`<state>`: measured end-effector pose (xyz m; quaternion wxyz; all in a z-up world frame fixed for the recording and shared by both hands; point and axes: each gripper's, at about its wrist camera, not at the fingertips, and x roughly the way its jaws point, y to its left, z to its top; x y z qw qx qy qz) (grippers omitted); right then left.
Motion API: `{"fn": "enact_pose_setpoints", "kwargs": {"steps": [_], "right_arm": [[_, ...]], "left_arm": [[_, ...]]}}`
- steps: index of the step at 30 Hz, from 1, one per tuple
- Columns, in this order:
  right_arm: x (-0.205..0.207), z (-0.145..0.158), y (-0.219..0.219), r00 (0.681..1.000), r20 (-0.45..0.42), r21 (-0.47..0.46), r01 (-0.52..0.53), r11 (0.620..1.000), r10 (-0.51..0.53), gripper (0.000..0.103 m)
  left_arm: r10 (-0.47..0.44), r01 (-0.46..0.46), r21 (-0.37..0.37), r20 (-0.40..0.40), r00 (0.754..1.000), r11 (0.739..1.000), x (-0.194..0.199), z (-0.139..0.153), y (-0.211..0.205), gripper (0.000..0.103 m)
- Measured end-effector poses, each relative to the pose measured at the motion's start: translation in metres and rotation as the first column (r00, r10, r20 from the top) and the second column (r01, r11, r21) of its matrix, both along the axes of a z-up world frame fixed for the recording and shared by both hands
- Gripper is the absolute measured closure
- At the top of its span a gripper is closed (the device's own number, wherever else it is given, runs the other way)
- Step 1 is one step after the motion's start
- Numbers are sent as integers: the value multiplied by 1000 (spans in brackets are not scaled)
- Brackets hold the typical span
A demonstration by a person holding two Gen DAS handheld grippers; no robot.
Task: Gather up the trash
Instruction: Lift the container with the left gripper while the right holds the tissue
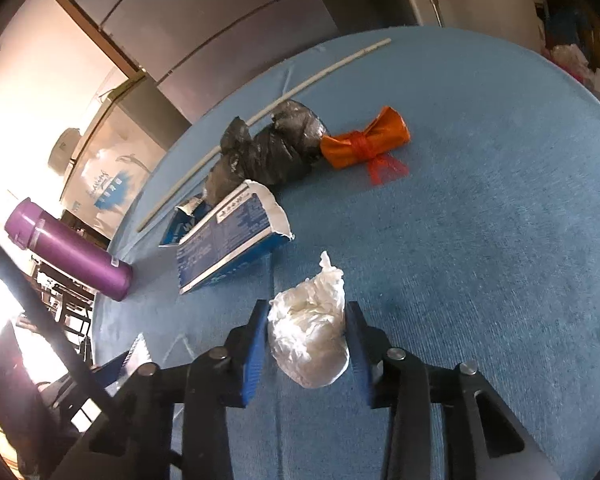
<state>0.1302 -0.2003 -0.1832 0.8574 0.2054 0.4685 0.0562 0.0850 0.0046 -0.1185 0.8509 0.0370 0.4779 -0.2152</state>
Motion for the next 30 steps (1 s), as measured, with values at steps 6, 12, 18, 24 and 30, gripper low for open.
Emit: {"fn": "enact_pose_setpoints", "kwargs": {"steps": [6,12,18,24,30], "right_arm": [[-33,16,-11,998,53,12,23,1000,-23,63],[-72,27,-30,995,79,50,53,997,-57,63],[-101,35,-39,991,101,38,88,995,-91,63],[-123,42,-42,987,122,17,105,994,-106,63],[-138,46,-45,985,130,4,111,994,-110,63]], "left_arm": [[1,-1,-5,17,1000,1000,-5,8,-4,56],[-27,28,-10,70,997,1000,-23,24,-17,56],[-29,30,-11,84,996,999,-32,27,-20,56],[-37,39,-17,118,992,999,-46,41,-21,56],[-60,66,-34,154,986,997,-59,57,-26,56]]}}
